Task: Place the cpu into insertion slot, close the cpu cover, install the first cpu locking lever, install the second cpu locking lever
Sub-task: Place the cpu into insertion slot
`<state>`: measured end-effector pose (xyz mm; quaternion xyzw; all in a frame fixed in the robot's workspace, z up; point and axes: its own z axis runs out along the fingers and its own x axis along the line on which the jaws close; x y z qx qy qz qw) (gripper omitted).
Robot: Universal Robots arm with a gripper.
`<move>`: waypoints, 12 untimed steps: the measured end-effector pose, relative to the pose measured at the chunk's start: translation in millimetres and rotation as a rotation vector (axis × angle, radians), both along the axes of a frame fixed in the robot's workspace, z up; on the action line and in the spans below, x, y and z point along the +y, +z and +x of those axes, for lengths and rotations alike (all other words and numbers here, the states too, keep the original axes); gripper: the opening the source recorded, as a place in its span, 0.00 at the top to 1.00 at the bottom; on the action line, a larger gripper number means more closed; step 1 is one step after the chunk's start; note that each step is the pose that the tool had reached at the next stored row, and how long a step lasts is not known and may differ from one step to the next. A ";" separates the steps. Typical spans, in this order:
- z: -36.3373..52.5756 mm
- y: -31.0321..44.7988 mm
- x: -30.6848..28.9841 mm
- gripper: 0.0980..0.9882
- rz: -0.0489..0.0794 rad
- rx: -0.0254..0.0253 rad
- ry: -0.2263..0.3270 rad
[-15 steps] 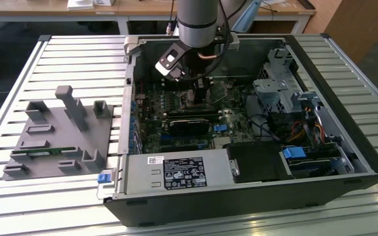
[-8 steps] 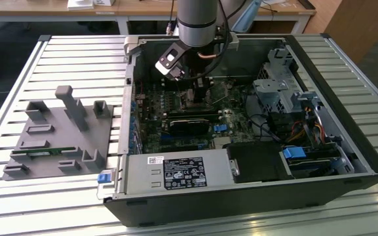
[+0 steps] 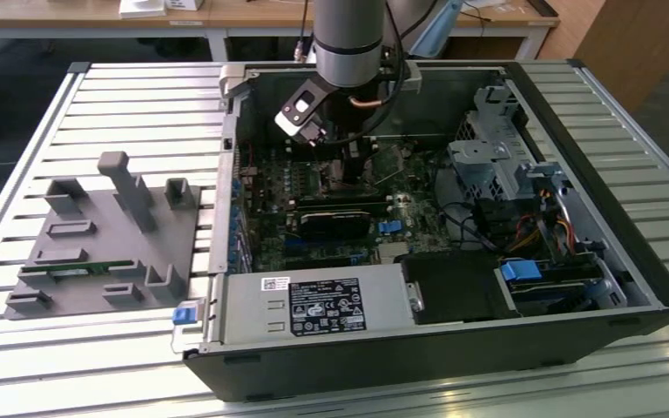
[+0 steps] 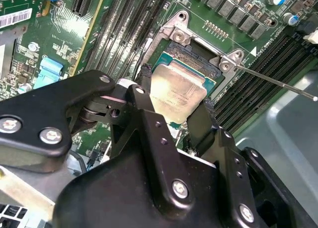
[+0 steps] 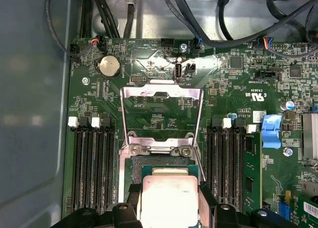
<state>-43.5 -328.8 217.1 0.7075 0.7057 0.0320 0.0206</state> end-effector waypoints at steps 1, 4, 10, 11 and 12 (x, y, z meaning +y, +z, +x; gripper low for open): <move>0.0 -0.4 0.0 0.51 0.000 0.0000 0.000; 0.0 -1.2 0.0 0.51 0.000 0.0001 0.000; 0.0 -2.9 0.0 0.51 0.000 0.0001 0.000; 0.0 -3.2 0.0 0.51 0.000 0.0000 0.000; 0.0 -3.5 0.1 0.51 0.000 0.0000 0.000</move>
